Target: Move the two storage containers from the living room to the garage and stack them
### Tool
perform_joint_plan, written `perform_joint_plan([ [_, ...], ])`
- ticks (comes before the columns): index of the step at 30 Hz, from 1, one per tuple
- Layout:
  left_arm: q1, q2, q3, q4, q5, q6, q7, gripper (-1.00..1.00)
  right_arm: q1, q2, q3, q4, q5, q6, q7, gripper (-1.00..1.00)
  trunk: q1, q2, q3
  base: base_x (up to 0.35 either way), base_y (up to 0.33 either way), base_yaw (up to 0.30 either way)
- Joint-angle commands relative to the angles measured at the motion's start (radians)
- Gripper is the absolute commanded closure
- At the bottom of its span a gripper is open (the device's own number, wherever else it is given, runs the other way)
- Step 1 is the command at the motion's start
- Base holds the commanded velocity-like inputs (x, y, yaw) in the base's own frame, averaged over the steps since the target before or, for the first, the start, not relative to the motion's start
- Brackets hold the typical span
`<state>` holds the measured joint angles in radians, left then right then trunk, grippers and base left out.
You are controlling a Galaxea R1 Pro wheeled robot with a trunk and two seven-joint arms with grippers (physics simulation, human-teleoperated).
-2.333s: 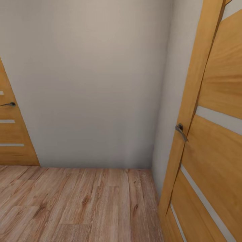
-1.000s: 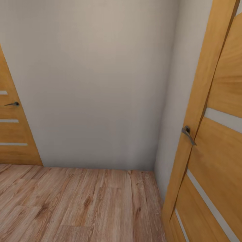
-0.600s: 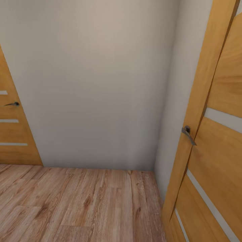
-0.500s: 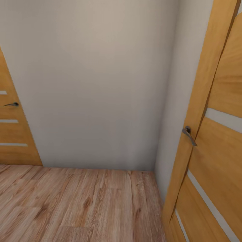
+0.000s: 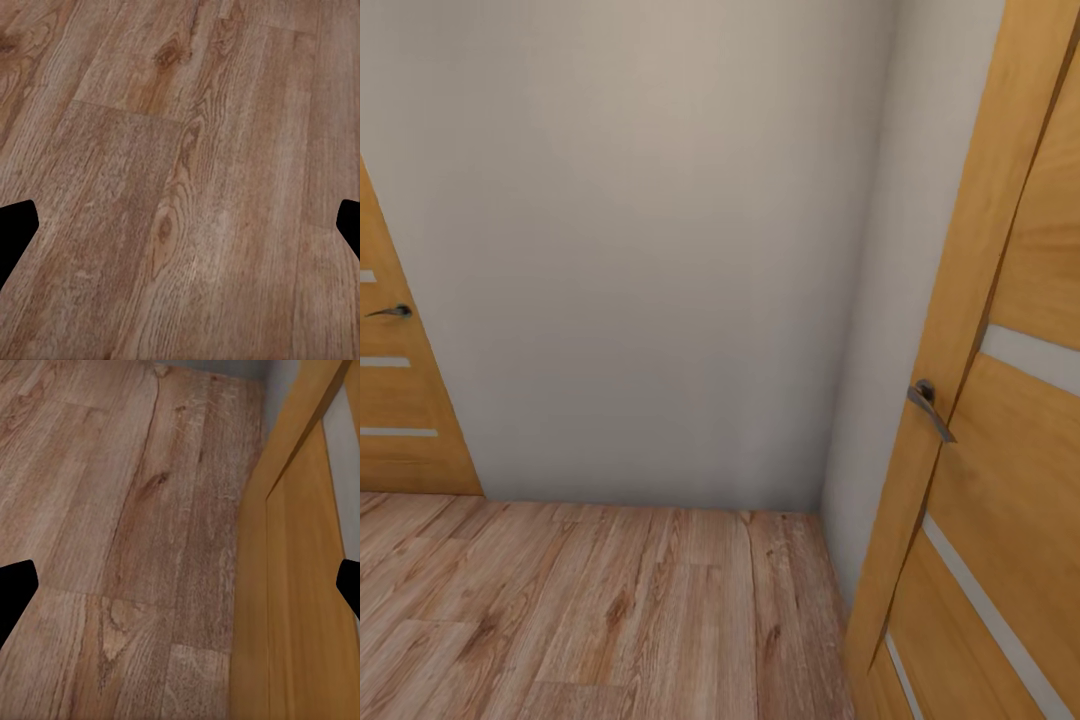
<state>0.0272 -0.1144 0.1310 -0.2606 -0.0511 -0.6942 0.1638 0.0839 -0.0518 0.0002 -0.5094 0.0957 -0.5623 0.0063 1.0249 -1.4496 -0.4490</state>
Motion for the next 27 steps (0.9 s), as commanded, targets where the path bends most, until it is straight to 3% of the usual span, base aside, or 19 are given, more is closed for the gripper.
perform_joint_plan([
  [1,0.0,-0.001,0.003,-0.002,-0.006,-0.001,0.003,-1.0,0.0,0.0,0.0,-0.001,0.006,-0.001,0.0,-1.0,0.0,0.0,-0.001,0.0,0.0,0.0],
  [14,0.001,0.001,0.002,-0.002,-0.006,-0.001,0.003,-1.0,0.0,0.0,0.001,0.0,0.006,0.0,0.0,-1.0,0.0,0.0,-0.001,0.005,0.0,0.0],
  [20,0.001,0.002,0.002,-0.002,-0.006,-0.001,0.003,-1.0,0.0,0.0,0.001,0.0,0.006,0.0,0.0,-1.0,0.0,0.0,-0.001,0.213,0.0,0.0],
  [27,0.0,0.001,0.003,-0.002,-0.006,-0.001,0.003,-1.0,0.0,0.0,0.001,0.0,0.006,0.0,0.0,-1.0,0.0,0.0,-0.001,0.033,0.0,0.0],
])
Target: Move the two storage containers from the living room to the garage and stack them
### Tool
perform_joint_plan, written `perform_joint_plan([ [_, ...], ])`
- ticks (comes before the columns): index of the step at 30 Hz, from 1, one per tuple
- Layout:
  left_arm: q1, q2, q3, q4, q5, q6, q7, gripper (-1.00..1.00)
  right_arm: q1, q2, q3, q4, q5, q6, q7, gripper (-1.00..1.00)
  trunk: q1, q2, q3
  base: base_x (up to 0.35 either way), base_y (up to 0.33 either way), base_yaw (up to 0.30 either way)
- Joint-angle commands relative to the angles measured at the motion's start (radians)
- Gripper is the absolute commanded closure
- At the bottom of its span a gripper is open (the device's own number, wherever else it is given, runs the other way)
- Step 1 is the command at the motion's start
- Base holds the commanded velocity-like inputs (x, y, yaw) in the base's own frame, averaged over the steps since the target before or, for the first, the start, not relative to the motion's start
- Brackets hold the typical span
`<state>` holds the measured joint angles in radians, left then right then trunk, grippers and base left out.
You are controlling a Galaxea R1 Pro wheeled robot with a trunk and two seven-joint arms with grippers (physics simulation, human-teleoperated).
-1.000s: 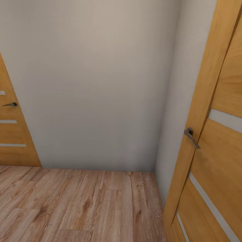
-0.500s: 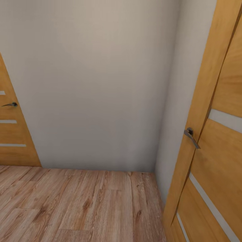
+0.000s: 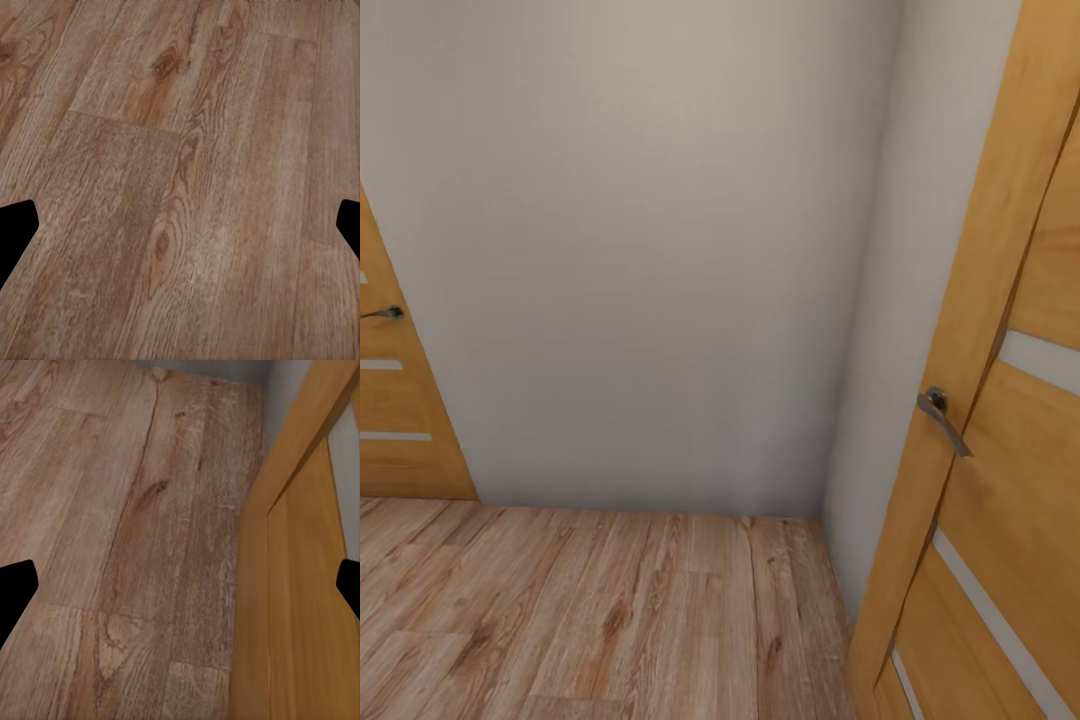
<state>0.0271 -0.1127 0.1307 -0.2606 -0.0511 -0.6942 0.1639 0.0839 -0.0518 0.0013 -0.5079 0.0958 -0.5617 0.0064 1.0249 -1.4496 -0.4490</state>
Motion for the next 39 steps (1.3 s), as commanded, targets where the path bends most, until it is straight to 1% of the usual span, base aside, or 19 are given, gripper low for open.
perform_joint_plan([
  [1,0.0,-0.001,0.003,-0.002,-0.006,-0.001,0.003,-1.0,0.0,0.0,0.0,-0.001,0.005,-0.001,0.0,-1.0,0.0,0.0,-0.001,0.018,0.0,0.0],
  [5,0.001,-0.001,0.003,-0.002,-0.006,-0.001,0.003,-1.0,0.0,0.0,0.0,-0.001,0.005,-0.001,0.0,-1.0,0.0,0.0,-0.001,0.206,0.0,0.0],
  [18,0.001,-0.001,0.003,-0.002,-0.005,-0.001,0.003,-1.0,0.0,0.0,-0.001,-0.001,0.005,-0.001,-0.001,-1.0,0.0,0.0,-0.001,0.322,0.0,0.0],
  [25,0.001,0.0,0.003,-0.002,-0.005,-0.001,0.003,-1.0,0.0,0.0,-0.001,-0.001,0.008,-0.001,-0.002,-1.0,0.0,0.0,-0.001,0.112,0.0,0.0],
  [39,0.001,0.002,0.003,-0.002,-0.006,0.001,0.003,-1.0,0.0,0.0,-0.001,-0.001,0.01,-0.001,-0.001,-1.0,0.0,0.0,-0.001,0.326,0.0,0.0],
])
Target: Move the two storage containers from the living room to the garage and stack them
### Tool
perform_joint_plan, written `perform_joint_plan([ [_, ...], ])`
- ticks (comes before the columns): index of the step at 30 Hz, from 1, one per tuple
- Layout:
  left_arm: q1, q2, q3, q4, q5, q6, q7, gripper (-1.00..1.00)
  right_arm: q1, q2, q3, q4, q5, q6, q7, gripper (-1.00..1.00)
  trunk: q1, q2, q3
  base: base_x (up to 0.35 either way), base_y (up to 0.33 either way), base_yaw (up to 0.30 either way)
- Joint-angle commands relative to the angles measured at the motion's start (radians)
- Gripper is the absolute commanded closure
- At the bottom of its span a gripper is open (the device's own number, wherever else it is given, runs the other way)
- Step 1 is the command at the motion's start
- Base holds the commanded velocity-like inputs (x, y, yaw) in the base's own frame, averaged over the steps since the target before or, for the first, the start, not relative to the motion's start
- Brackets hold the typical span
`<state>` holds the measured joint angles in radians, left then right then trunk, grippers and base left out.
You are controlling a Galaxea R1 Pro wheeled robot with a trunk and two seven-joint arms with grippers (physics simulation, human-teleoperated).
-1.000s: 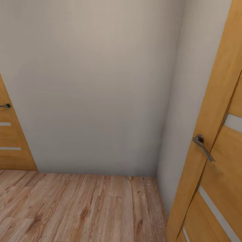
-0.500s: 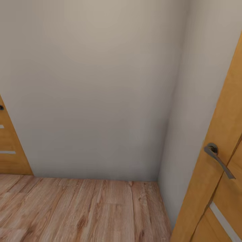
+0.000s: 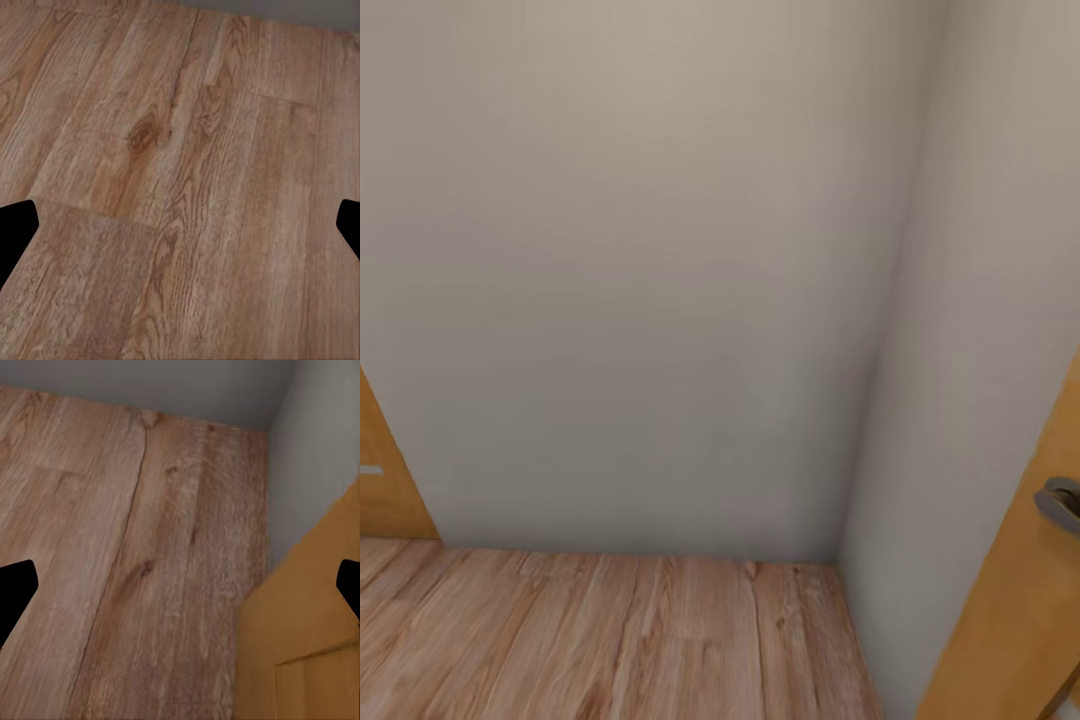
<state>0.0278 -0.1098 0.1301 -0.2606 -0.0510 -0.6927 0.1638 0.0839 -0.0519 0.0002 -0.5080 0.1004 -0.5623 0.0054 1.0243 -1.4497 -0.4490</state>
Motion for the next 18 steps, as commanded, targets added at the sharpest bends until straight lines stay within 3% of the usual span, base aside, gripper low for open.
perform_joint_plan([
  [1,0.0,-0.001,0.003,-0.002,-0.006,-0.001,0.003,-1.0,0.0,0.0,0.0,-0.001,0.005,-0.001,0.0,-1.0,0.001,0.0,-0.001,0.328,0.0,0.007],
  [6,0.0,-0.001,0.003,-0.002,-0.006,-0.001,0.003,-1.0,0.0,0.0,0.0,-0.001,0.005,-0.001,0.001,-1.0,0.001,0.0,-0.001,0.151,0.0,0.161],
  [18,0.0,-0.002,0.004,-0.002,-0.006,-0.002,0.004,-1.0,0.0,0.0,0.0,-0.002,0.005,-0.001,-0.001,-1.0,0.001,0.0,-0.005,0.006,0.0,0.284],
])
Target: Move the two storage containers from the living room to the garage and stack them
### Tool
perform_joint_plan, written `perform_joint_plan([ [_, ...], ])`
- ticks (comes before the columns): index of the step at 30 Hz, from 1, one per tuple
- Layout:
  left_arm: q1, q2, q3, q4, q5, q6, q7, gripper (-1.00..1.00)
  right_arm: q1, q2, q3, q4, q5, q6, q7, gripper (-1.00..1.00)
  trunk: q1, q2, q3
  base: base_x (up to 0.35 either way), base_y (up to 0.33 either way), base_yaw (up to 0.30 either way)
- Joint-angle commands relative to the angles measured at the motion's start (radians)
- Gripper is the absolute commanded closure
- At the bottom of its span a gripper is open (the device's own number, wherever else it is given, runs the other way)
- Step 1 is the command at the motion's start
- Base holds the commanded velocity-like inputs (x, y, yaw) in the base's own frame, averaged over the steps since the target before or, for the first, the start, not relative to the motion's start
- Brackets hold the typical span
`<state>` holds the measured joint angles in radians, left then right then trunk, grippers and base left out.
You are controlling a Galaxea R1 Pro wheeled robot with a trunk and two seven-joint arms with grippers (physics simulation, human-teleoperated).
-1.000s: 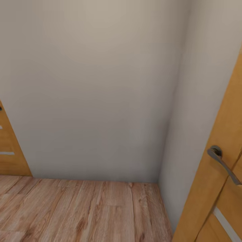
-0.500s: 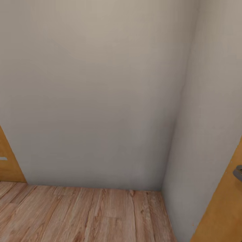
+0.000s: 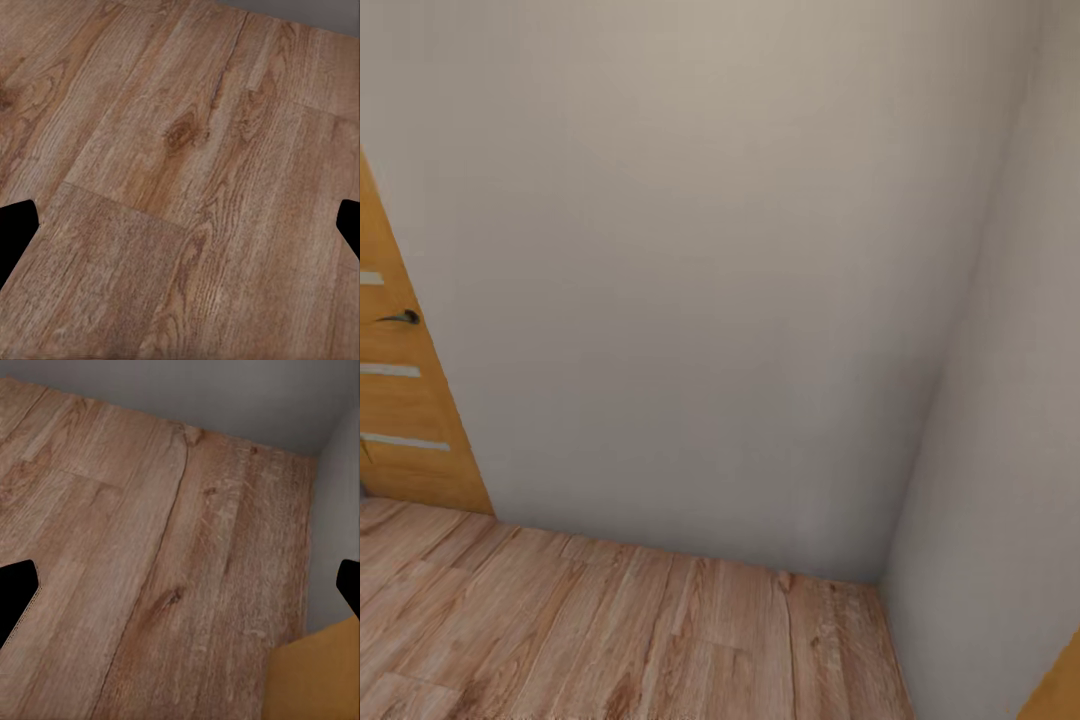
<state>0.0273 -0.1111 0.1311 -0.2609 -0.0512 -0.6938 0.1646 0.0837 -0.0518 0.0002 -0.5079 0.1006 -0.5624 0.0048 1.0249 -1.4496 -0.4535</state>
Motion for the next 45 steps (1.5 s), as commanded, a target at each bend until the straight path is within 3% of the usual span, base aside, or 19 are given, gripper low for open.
perform_joint_plan([
  [1,0.0,-0.001,0.003,-0.001,-0.006,-0.001,0.003,-1.0,0.001,0.0,0.0,-0.002,0.005,-0.001,-0.001,-1.0,0.0,0.0,-0.001,0.0,0.0,0.29],
  [8,0.001,0.001,0.003,-0.001,-0.004,-0.001,0.003,-1.0,0.001,0.0,0.0,-0.001,0.005,0.0,-0.001,-1.0,0.0,0.0,-0.004,0.119,0.0,0.29],
  [45,0.0,0.001,0.003,-0.001,-0.004,0.0,0.003,-1.0,0.0,0.0,0.0,-0.001,0.002,-0.001,-0.006,-1.0,0.0,0.0,-0.019,0.312,0.084,0.29],
])
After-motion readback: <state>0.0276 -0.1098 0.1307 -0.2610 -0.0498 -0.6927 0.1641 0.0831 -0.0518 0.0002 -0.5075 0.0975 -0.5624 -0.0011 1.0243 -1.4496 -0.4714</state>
